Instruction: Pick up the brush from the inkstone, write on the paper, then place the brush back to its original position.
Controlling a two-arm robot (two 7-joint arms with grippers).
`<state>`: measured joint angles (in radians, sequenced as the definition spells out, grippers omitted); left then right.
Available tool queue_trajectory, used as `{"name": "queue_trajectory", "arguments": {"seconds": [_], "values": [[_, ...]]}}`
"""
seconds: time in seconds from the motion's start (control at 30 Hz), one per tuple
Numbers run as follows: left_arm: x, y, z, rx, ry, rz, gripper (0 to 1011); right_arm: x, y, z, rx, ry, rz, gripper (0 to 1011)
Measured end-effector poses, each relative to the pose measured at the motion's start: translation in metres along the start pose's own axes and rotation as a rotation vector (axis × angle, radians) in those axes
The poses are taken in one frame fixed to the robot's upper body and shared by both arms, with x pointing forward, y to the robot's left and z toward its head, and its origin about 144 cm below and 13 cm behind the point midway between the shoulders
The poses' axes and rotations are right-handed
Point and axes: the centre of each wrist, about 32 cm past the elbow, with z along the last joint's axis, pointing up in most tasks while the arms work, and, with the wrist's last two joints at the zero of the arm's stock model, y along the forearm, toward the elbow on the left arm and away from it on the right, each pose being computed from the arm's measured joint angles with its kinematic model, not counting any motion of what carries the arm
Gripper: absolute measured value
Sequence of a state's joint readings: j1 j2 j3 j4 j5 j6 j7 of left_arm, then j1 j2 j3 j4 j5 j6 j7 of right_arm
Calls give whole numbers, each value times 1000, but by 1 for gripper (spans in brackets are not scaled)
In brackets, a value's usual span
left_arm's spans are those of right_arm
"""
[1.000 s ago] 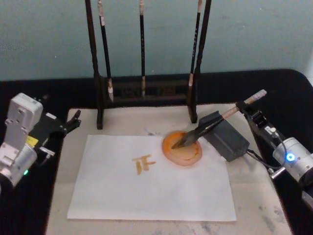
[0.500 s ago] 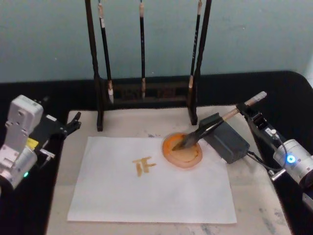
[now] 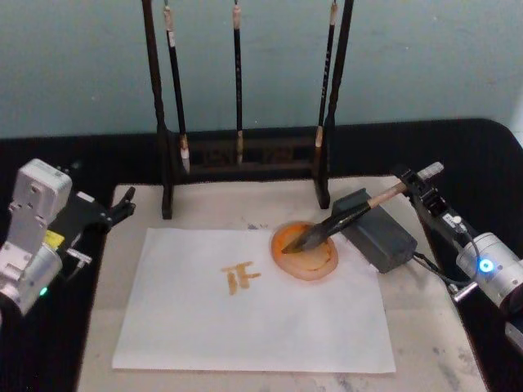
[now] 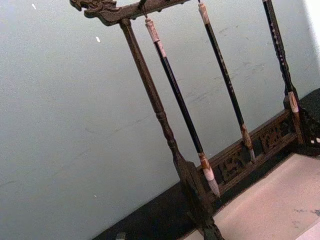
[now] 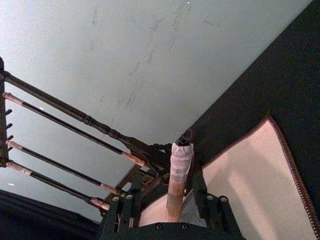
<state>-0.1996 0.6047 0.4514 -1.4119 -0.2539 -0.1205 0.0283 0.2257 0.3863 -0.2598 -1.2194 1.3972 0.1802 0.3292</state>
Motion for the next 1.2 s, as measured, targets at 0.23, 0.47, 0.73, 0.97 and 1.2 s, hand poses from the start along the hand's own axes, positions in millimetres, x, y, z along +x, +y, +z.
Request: {"name": "queue_trajectory", "arguments": {"seconds": [0.23,0.47,0.73,0.97,1.2], "values": [[0,0,0,0,0,0,1010,0,0,0,0,0,0,854],[0,0,0,0,0,0,1010,0,0,0,0,-1,0,1000],[0,0,0,0,0,0,1010,0,-1,0,1,-7,-1,1000],[0,0,0,0,0,0,1010,-4,-9,-3,10,-50,-7,1000],[0,0,0,0,0,0,1010,-12,-26,-9,13,-104,-25,1000]]}}
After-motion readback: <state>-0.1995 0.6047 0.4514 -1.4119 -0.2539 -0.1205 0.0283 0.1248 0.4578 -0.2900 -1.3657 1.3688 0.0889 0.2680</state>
